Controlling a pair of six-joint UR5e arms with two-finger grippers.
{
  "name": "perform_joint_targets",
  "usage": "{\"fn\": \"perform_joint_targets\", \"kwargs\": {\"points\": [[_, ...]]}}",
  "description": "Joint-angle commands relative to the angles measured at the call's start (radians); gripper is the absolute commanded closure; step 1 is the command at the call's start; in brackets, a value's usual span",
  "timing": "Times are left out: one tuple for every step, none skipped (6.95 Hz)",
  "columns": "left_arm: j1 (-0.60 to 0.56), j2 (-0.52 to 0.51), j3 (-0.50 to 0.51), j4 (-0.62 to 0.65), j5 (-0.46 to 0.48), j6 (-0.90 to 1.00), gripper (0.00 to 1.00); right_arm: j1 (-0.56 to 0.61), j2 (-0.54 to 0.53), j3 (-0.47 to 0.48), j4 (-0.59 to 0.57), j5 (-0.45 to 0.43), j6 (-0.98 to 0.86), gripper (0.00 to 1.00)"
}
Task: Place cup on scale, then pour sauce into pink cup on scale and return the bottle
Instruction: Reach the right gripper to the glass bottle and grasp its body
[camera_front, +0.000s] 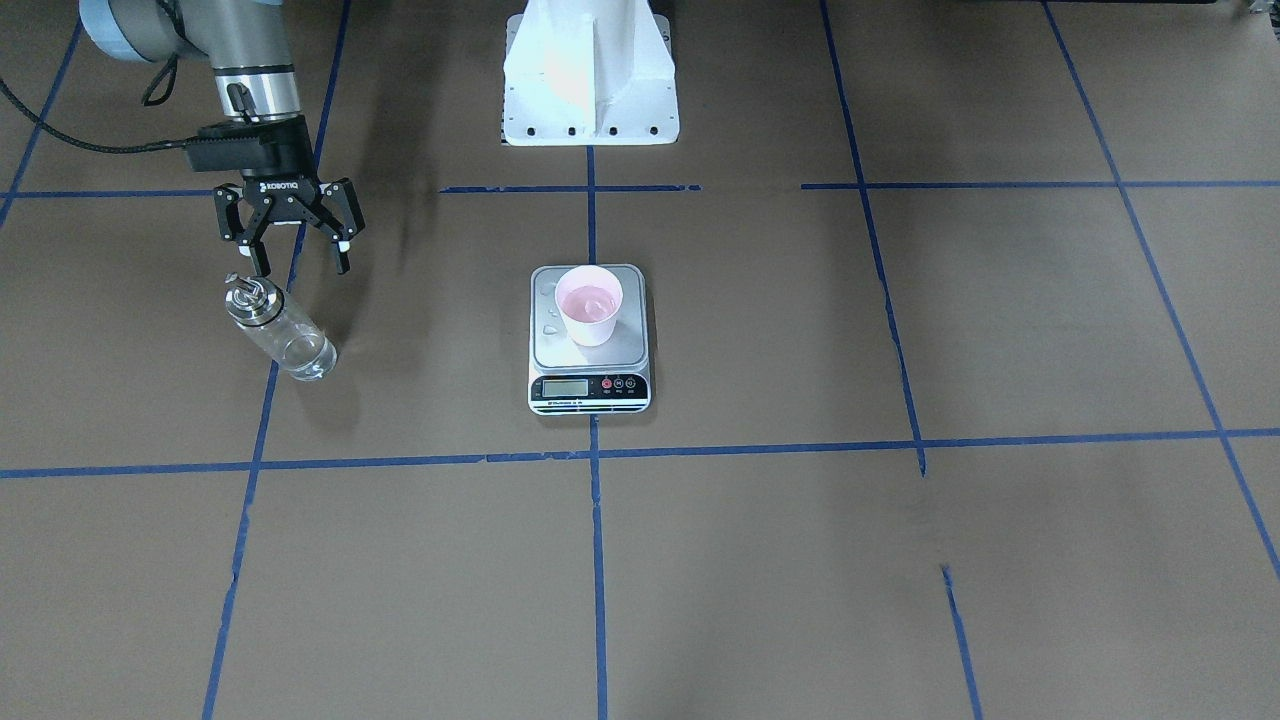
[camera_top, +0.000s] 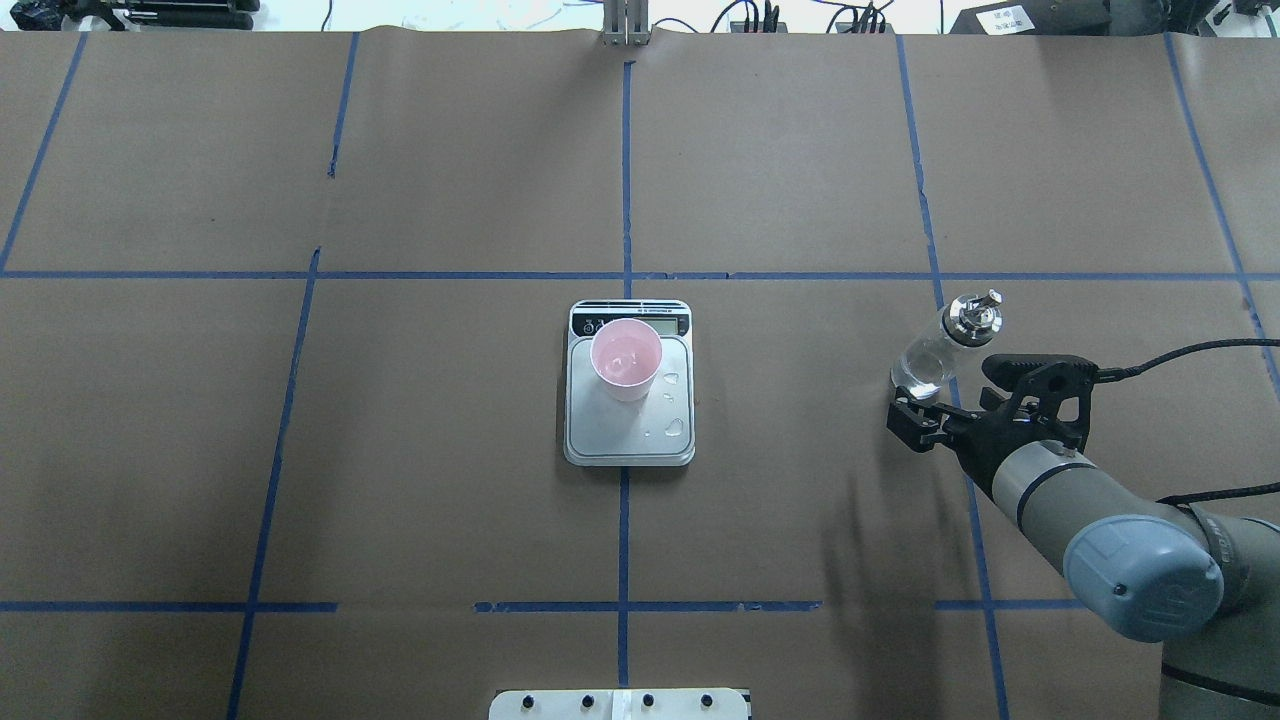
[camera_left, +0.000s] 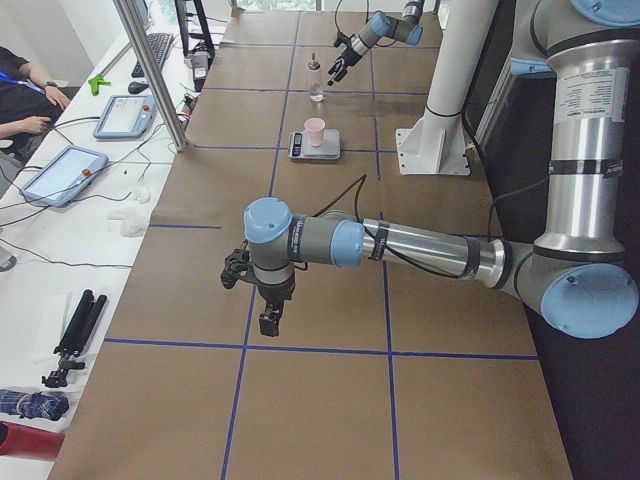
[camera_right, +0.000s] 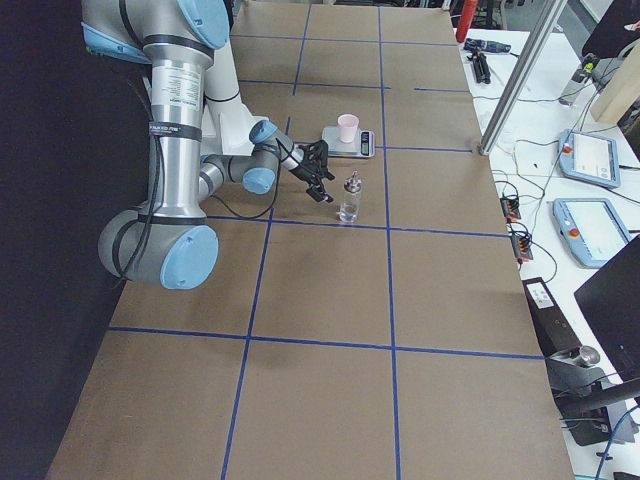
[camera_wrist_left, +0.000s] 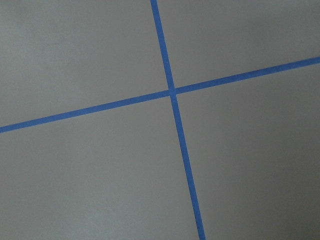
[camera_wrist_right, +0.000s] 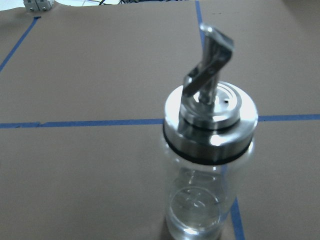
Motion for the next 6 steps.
{"fn": "perform_joint_targets", "kwargs": {"points": [[0.000, 0.000, -0.004, 0.000, -0.002, 0.000, 0.00, -0.002, 0.001, -0.111, 0.127, -0.073, -0.005, 0.00], [0.000, 0.000, -0.004, 0.000, 0.000, 0.000, 0.00, -0.002, 0.014, -0.120, 0.137, -0.076, -0.005, 0.00], [0.000, 0.000, -0.004, 0.002, 0.000, 0.000, 0.00, -0.002, 0.009, -0.123, 0.137, -0.095, -0.005, 0.00], [0.000, 0.002, -0.002, 0.002, 0.000, 0.000, 0.00, -0.003, 0.012, -0.130, 0.137, -0.116, -0.006, 0.00], [0.000, 0.002, -0.002, 0.002, 0.000, 0.000, 0.00, -0.003, 0.015, -0.133, 0.138, -0.138, -0.038, 0.00], [0.000, 0.002, -0.001, 0.002, 0.000, 0.000, 0.00, -0.003, 0.021, -0.135, 0.138, -0.159, -0.038, 0.00]]}}
